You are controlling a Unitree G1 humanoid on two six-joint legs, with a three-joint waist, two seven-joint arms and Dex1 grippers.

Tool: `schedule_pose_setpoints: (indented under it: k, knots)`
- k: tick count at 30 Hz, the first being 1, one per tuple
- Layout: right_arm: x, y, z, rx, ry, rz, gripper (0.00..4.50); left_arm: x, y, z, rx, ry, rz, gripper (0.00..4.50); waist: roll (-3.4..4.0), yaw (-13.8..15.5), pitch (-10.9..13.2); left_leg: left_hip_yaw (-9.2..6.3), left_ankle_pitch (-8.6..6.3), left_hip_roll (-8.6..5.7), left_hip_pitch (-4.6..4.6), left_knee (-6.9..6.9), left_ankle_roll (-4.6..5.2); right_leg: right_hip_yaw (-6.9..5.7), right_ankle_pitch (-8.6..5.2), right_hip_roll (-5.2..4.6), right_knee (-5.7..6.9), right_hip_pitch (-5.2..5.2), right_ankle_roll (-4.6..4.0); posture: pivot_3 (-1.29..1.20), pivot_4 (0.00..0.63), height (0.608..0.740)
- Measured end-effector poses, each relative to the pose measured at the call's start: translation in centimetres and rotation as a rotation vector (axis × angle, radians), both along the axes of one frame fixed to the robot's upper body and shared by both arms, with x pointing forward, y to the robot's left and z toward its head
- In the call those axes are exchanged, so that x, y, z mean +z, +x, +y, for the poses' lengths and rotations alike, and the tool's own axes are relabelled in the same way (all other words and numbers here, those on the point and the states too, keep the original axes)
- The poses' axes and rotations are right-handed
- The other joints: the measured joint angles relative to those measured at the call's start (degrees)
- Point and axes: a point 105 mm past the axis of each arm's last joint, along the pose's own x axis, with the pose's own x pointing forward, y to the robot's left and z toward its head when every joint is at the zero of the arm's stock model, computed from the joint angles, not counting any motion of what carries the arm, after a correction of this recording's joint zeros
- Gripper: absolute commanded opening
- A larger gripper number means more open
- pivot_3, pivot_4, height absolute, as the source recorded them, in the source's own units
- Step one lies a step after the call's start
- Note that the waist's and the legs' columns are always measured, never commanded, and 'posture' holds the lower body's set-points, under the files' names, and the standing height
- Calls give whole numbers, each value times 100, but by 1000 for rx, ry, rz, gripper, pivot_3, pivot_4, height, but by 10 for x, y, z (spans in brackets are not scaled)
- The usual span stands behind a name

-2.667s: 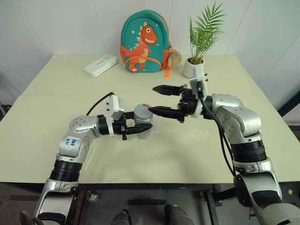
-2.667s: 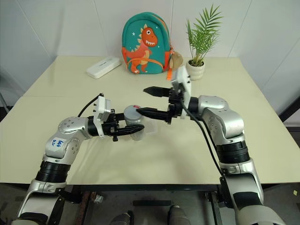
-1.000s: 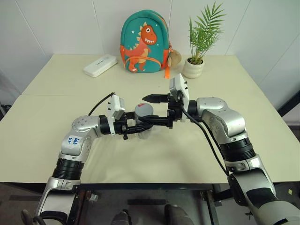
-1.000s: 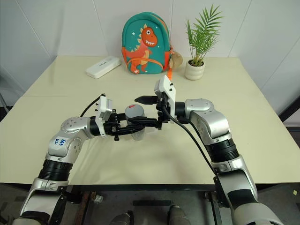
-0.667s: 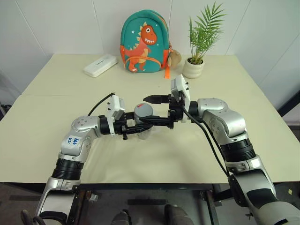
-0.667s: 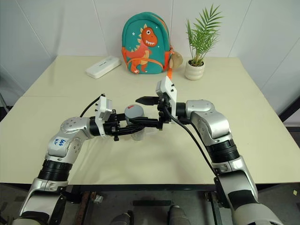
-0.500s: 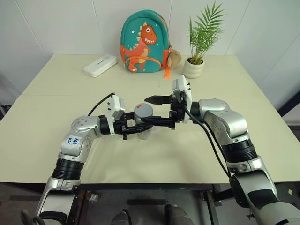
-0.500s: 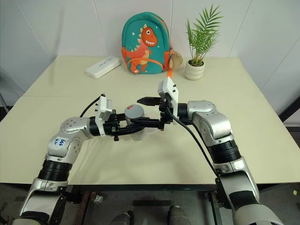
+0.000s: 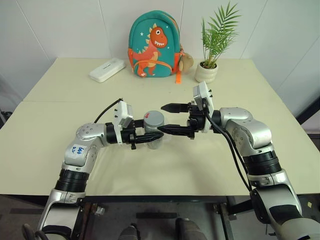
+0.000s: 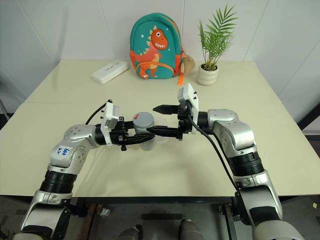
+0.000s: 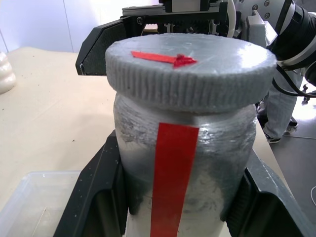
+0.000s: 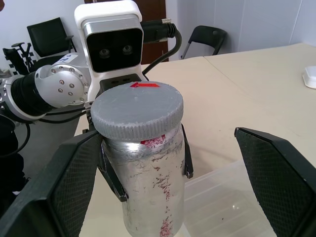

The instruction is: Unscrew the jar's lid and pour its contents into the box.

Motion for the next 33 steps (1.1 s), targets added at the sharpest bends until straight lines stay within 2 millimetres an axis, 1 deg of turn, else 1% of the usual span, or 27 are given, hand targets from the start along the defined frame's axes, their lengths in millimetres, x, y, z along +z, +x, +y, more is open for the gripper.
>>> schedule_pose_setpoints:
  k: [9, 16, 24, 29, 30, 31, 33]
  knots:
    - [1, -5, 9, 51, 25, 22, 4475, 3, -2, -1, -6, 2, -11, 1972, 0, -1, 0, 0, 0, 0, 0, 0, 0, 0, 0, 0, 0, 0, 0, 0, 150, 740]
    - [7, -11, 22, 97, 48, 6, 4475, 3, -2, 0, -4, 4, -12, 1972, 0, 3, 0, 0, 0, 0, -1, 0, 0, 0, 0, 0, 0, 0, 0, 0, 150, 740]
    - [14, -13, 28, 115, 56, -12, 4475, 2, -2, 0, -2, 4, -9, 1972, 0, -3, 0, 0, 0, 0, 0, 0, 0, 0, 0, 0, 1, 0, 0, 0, 150, 740]
    - [14, -13, 28, 114, 54, -14, 4475, 2, -2, 0, 0, 3, -9, 1972, 0, 0, 0, 0, 0, 0, 0, -1, 0, 0, 0, 0, 0, 0, 0, 0, 150, 740]
    - [14, -13, 28, 114, 54, -14, 4079, 2, -2, 0, 0, 3, -9, 1972, 0, -1, 0, 0, 0, 0, 0, -1, 0, 0, 0, 0, 0, -1, 0, 0, 150, 740]
    - [14, -13, 28, 115, 53, -14, 3844, 2, -2, 0, 0, 3, -9, 1972, 0, -2, 0, 0, 0, 0, 0, -1, 0, 0, 0, 0, 0, -1, 0, 0, 150, 740]
    - [13, -13, 28, 116, 50, -15, 3227, 2, -2, 0, 0, 3, -9, 1972, 0, -2, 0, 0, 0, 0, 0, 0, 0, 0, 0, 0, 1, 0, 0, 0, 150, 740]
